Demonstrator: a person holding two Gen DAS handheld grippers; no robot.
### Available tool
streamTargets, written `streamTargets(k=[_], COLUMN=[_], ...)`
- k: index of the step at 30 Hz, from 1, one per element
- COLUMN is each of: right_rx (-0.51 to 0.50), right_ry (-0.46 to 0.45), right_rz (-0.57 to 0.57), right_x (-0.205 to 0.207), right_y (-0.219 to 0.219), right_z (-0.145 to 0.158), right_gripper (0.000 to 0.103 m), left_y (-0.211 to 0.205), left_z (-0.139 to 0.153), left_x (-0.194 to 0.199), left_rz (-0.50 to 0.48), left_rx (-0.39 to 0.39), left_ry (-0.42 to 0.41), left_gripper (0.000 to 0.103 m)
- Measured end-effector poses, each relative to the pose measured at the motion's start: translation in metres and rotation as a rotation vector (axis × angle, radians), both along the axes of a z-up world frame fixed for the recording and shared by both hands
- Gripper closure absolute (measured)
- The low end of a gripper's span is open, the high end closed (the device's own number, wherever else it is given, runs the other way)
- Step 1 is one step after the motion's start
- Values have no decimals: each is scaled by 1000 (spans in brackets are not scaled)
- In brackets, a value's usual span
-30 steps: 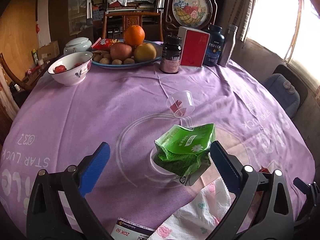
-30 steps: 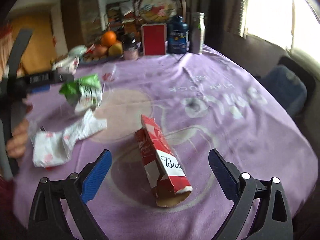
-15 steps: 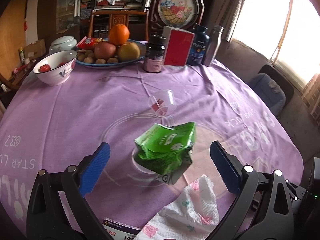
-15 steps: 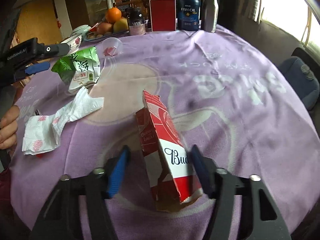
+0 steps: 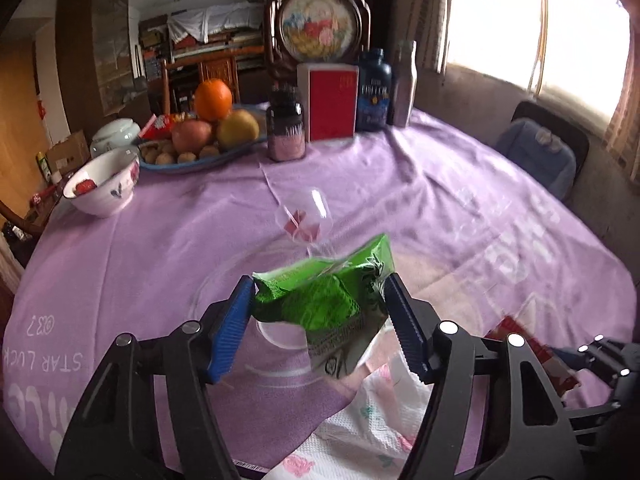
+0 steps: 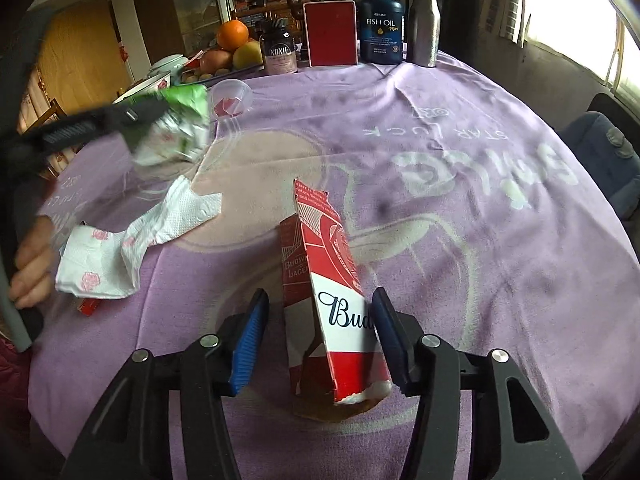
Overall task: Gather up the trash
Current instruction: 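Grasp the green snack bag with the left tool while the right tool grasps the red Budweiser carton, then carry the green bag and Budweiser carton to the wastebasket and release both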
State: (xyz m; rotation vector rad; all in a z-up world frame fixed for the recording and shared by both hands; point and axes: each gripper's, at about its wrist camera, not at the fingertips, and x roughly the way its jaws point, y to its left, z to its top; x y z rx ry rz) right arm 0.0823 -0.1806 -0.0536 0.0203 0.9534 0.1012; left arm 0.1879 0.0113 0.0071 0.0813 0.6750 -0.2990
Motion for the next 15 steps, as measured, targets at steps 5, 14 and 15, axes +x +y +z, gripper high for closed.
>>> streamTargets(k=[5,14,15], right_rx=[8,-8,-2], right_ry=[0,1,1], right_rz=[-1,2,2], right_x=[0,0,0], right_y=[0,0,-1], right_z=[0,0,0], right_gripper=[50,49,49], left_y=[14,-4,-7], left_z=[26,0,-4], left_x=[-13,1,3], left_rz=[-41,-77,-51], left_rx=[-96,-48,-20], left_ry=[-42,81,72], left_gripper=[49,27,15])
